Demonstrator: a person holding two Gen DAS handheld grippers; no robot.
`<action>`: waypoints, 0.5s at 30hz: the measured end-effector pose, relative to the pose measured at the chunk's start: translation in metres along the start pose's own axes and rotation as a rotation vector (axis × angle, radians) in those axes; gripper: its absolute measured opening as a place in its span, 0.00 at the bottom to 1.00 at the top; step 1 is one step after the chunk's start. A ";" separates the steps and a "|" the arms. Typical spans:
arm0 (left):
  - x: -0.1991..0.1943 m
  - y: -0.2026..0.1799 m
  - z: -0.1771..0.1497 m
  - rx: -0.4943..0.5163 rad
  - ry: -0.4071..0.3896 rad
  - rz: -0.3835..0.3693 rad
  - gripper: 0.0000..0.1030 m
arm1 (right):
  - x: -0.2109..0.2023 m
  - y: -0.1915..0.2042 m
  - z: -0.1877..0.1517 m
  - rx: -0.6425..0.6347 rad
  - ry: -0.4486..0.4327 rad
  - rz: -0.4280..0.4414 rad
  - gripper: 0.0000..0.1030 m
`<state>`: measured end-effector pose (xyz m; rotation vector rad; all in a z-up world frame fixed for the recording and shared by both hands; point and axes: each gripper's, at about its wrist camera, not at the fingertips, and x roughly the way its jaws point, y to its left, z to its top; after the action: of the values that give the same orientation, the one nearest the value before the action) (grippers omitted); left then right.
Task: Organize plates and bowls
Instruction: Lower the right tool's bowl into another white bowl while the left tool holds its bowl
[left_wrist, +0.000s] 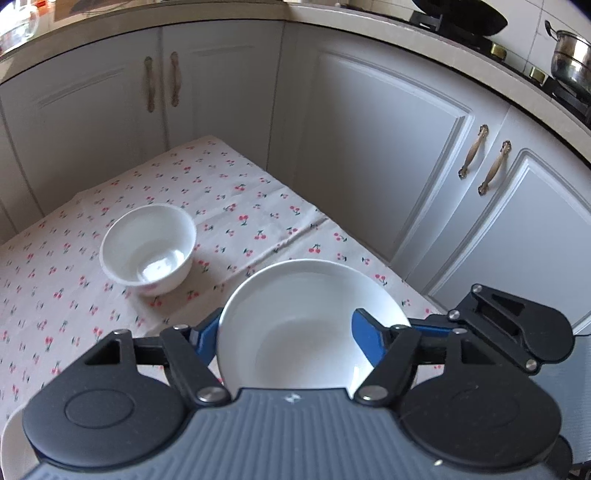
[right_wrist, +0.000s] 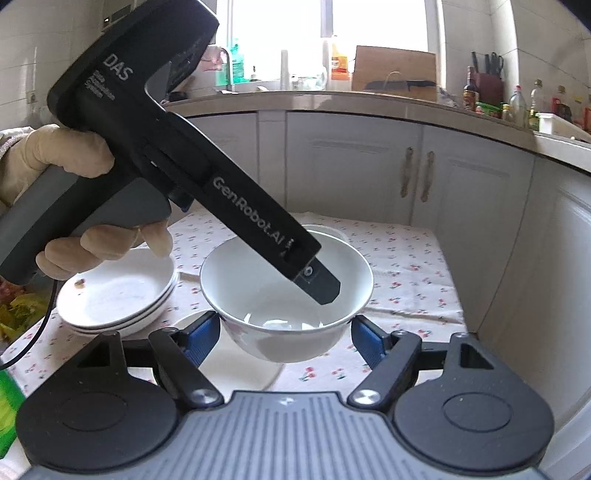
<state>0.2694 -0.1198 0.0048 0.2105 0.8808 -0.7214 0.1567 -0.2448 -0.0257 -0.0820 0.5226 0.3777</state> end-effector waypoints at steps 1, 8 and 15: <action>-0.003 0.000 -0.003 0.002 -0.002 0.008 0.70 | 0.000 0.004 -0.001 -0.002 0.001 0.008 0.80; -0.013 0.008 -0.023 -0.024 0.011 0.026 0.71 | 0.004 0.023 -0.005 -0.009 0.025 0.052 0.80; -0.005 0.015 -0.037 -0.041 0.034 0.024 0.71 | 0.012 0.030 -0.012 -0.002 0.070 0.078 0.80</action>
<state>0.2534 -0.0897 -0.0163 0.1970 0.9227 -0.6787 0.1495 -0.2149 -0.0414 -0.0772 0.5956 0.4533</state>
